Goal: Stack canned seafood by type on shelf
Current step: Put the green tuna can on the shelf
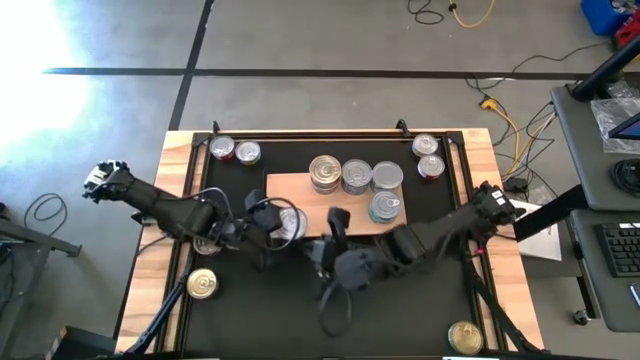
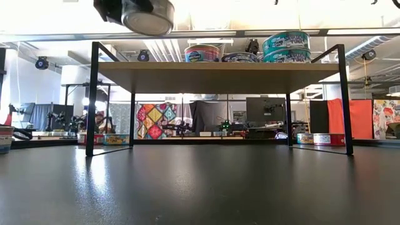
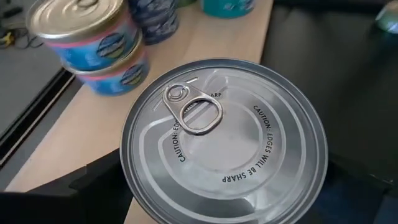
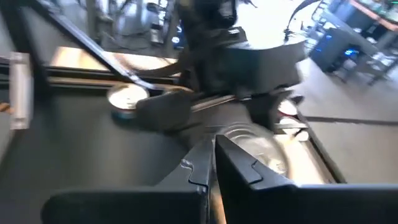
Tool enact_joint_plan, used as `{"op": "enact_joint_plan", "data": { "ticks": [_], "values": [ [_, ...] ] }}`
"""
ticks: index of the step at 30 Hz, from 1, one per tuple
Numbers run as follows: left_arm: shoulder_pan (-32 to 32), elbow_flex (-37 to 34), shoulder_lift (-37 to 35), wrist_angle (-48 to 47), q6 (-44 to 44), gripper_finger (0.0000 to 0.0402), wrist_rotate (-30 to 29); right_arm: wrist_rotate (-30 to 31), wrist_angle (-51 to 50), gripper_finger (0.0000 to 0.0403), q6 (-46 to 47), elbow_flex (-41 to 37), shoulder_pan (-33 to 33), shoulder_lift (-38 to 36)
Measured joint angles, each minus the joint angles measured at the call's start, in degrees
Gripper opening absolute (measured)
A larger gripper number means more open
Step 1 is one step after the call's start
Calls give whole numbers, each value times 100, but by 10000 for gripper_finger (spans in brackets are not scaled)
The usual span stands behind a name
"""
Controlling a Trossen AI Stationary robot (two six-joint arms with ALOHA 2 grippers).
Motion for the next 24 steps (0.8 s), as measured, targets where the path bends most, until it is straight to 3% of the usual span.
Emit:
{"op": "enact_joint_plan", "data": {
  "ticks": [4,8,14,24],
  "values": [
    [205,-4,-7,-165,0,375,1,-36,-17,13,-18,-25,-339,2],
    [383,-17,-7,-178,108,375,100,-438,-64,13,-150,-103,-656,171],
    [653,-254,-9,-197,119,375,238,-446,64,13,-11,-330,-1027,357],
    [795,-558,-9,-90,331,395,536,-451,770,13,211,-919,-1211,376]
  ]
}}
